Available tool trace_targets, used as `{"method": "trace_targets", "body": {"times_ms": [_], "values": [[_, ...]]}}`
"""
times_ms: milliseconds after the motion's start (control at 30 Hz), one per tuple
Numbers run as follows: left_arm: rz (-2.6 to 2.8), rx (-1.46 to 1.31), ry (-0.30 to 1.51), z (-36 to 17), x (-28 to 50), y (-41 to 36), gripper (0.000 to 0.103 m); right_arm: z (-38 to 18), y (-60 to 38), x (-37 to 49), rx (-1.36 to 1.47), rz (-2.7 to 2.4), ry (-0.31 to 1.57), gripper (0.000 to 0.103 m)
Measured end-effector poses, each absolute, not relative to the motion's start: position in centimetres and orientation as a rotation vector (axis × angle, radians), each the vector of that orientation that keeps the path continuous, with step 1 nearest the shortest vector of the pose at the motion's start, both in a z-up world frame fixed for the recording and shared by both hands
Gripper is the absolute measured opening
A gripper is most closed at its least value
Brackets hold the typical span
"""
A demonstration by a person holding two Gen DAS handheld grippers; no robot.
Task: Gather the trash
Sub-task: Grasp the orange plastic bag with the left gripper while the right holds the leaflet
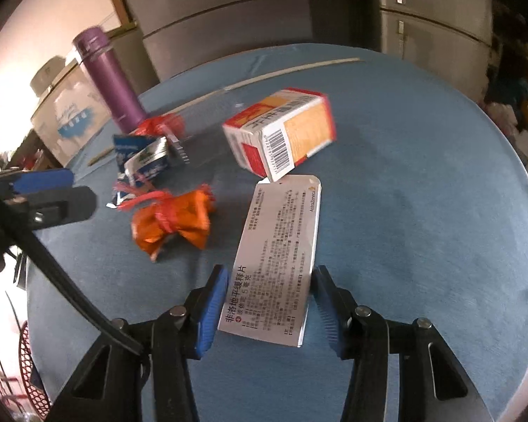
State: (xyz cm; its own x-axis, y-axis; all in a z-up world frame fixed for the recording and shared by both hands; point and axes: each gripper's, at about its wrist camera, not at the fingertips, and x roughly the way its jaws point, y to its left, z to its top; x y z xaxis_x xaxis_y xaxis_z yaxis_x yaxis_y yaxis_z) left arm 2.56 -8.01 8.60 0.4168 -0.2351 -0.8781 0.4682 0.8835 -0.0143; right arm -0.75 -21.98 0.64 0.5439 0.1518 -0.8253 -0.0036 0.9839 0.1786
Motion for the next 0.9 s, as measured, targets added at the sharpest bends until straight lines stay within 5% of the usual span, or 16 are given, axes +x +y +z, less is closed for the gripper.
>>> {"method": "trace_targets", "body": {"times_ms": [333,567,900], "values": [[-0.53,0.312,1.108,3.9,4.5,-12.0,0.07,1.4,-27.3,-3.5,0.345,0.176,0.961,0.052],[-0.517,0.261,1.098,3.5,4.1,-11.2,0.03,1.8,-28.3,-4.9,0.393,0.171,0.926,0.052],[-0.476,0.214,1.09,4.5,0.3,-8.9,0.025,4.2,-27.6,-7.1,0.363,0.188,0.856,0.052]]}}
